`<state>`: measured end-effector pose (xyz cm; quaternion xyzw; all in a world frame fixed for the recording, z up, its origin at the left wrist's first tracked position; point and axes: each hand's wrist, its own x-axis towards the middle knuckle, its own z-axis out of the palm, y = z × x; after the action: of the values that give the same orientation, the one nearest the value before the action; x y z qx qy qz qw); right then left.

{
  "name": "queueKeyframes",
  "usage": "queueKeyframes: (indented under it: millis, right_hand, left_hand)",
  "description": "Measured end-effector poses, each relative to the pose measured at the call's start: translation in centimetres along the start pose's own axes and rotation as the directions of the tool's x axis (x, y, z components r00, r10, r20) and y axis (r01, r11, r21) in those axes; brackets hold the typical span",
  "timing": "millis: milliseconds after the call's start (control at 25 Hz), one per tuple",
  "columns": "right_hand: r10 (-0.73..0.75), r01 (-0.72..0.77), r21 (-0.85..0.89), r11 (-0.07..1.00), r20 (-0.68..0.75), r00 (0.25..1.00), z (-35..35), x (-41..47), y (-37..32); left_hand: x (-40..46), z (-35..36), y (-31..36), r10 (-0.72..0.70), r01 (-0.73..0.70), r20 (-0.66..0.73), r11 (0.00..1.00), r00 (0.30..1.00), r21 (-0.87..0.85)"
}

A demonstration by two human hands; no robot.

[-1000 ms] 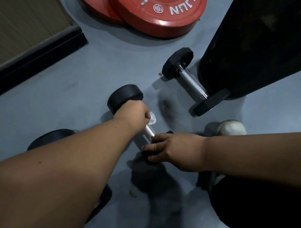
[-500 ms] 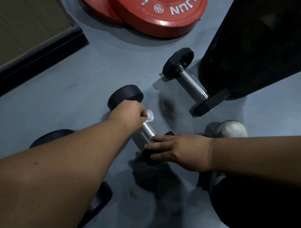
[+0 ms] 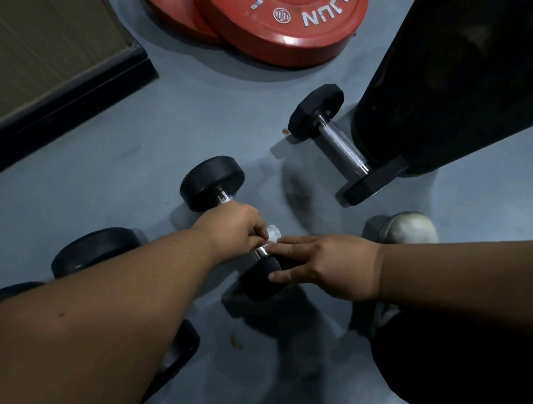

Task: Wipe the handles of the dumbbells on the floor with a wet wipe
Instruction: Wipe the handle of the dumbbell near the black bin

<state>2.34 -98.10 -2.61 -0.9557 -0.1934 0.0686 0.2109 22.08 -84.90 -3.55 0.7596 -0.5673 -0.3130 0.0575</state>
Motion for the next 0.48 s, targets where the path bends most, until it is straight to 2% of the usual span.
queueKeyframes:
  millis: [320, 480]
  right_hand:
    - [0.017, -0.017, -0.008, 1.0, 0.022, 1.0, -0.2, 0.3, -0.3]
    - [0.012, -0.011, -0.023, 1.0, 0.017, 1.0, -0.4, 0.5, -0.4]
  left_hand:
    - [0.7, -1.2, -1.9, -0.186, 0.184, -0.151, 0.983, 0.971, -0.029]
    - [1.3, -1.0, -1.8, -0.281, 0.311, -0.216, 0.943, 0.935, 0.115]
